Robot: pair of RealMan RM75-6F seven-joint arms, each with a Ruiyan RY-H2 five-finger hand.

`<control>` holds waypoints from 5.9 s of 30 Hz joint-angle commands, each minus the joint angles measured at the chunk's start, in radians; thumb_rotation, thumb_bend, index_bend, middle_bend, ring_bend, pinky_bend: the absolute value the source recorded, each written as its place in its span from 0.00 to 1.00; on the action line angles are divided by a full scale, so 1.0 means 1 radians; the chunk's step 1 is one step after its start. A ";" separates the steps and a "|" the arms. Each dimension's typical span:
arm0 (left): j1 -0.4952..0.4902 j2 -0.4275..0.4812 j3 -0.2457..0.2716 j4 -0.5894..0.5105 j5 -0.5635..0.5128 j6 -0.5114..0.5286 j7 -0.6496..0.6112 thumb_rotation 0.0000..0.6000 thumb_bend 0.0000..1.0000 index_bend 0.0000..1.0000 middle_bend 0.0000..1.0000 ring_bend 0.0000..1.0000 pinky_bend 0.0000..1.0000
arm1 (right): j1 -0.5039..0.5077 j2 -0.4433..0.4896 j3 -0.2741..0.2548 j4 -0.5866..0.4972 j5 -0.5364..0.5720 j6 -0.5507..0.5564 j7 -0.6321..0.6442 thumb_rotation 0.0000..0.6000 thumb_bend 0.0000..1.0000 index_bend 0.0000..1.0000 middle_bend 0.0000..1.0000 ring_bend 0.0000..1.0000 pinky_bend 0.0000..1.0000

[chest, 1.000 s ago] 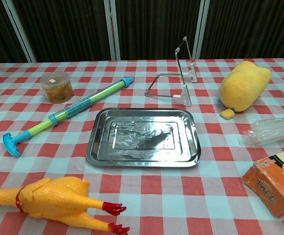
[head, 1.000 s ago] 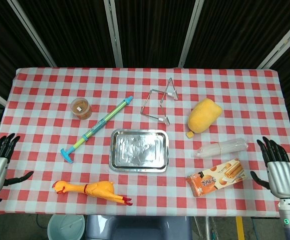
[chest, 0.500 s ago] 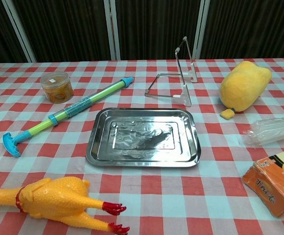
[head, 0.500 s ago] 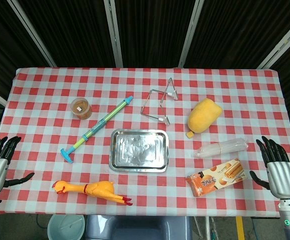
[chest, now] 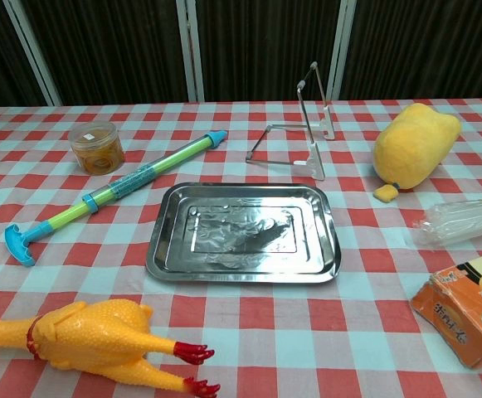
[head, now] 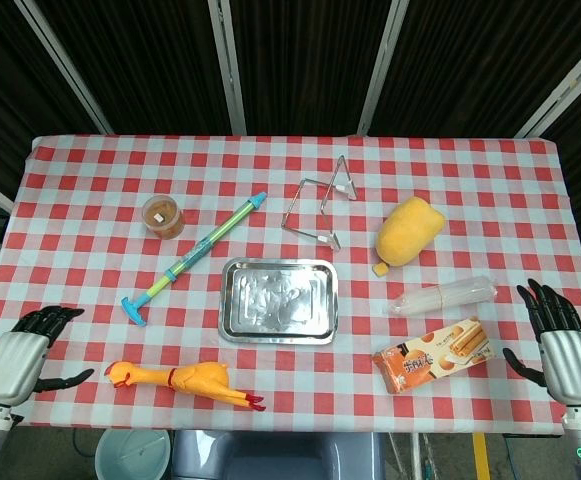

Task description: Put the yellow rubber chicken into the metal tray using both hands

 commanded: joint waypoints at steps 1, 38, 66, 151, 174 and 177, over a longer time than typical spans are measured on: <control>-0.017 -0.046 0.026 0.019 0.018 -0.052 0.045 1.00 0.00 0.26 0.30 0.25 0.31 | -0.003 0.001 -0.002 0.004 0.000 0.001 0.005 1.00 0.27 0.00 0.00 0.00 0.11; -0.199 -0.243 0.043 0.033 -0.057 -0.373 0.331 1.00 0.19 0.35 0.43 0.36 0.39 | -0.012 0.020 -0.005 -0.005 0.021 -0.018 0.032 1.00 0.27 0.00 0.00 0.00 0.11; -0.262 -0.220 0.072 0.031 0.071 -0.313 0.168 1.00 0.70 0.61 0.68 0.59 0.66 | 0.011 0.041 -0.005 -0.007 0.007 -0.051 0.093 1.00 0.27 0.00 0.00 0.00 0.11; -1.067 -0.285 -0.281 -0.212 -0.732 -0.414 0.871 1.00 0.73 0.66 0.75 0.65 0.78 | 0.655 0.040 0.162 -0.467 0.592 -0.654 -0.061 1.00 0.27 0.01 0.08 0.06 0.10; -1.086 -0.274 -0.240 -0.210 -0.705 -0.421 0.800 1.00 0.71 0.66 0.75 0.65 0.78 | 0.683 0.025 0.160 -0.398 0.626 -0.708 -0.045 1.00 0.89 0.70 0.61 0.61 0.72; -1.087 -0.276 -0.235 -0.204 -0.701 -0.421 0.797 1.00 0.67 0.66 0.75 0.65 0.78 | 0.682 0.022 0.159 -0.392 0.618 -0.707 -0.040 1.00 0.90 0.81 0.71 0.71 0.80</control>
